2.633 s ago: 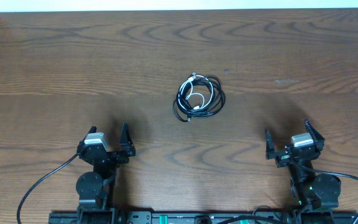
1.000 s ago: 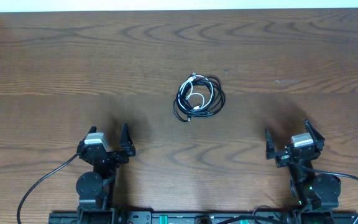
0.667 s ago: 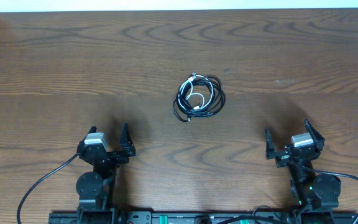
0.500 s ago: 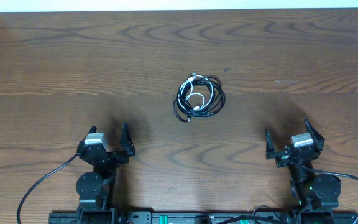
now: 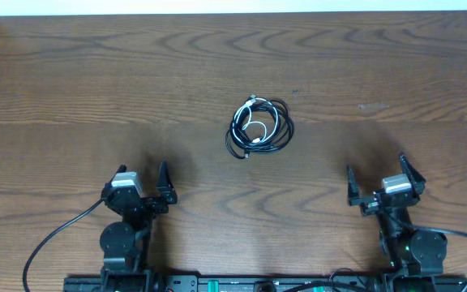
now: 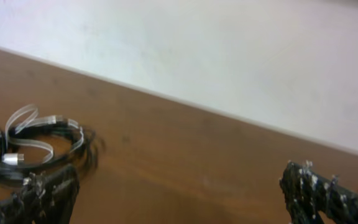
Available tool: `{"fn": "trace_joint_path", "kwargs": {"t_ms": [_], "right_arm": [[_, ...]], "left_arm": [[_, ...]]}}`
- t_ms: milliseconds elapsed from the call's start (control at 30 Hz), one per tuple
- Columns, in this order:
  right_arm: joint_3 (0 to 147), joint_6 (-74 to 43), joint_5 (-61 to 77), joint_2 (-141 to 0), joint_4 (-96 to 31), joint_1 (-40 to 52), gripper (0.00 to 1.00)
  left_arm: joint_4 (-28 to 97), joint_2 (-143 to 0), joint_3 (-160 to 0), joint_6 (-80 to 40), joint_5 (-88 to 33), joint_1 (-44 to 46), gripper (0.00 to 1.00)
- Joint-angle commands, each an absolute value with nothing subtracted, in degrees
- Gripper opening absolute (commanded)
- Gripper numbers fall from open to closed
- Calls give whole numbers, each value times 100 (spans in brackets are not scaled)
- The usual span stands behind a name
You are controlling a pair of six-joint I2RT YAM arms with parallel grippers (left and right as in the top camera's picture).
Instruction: Untangle cables
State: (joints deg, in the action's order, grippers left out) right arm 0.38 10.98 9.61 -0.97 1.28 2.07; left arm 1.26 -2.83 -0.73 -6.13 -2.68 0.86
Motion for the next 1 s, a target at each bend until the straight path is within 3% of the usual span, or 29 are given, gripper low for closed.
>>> {"fn": "trace_joint_path", "kwargs": {"t_ms": [0, 367, 600, 967], "right_arm": [[32, 1131, 1426, -86, 471, 231, 99], [336, 150, 2156, -287, 749, 228, 99], [1363, 130, 2541, -1621, 663, 228, 99], [3848, 130, 3664, -4567, -217, 228, 99]], "left_arm": [[403, -674, -38, -451, -211, 106, 93], [384, -2045, -1280, -449, -534, 106, 93], [746, -3918, -3094, -451, -1070, 110, 93], [2958, -5918, -5887, -502, -1175, 113, 93]]}}
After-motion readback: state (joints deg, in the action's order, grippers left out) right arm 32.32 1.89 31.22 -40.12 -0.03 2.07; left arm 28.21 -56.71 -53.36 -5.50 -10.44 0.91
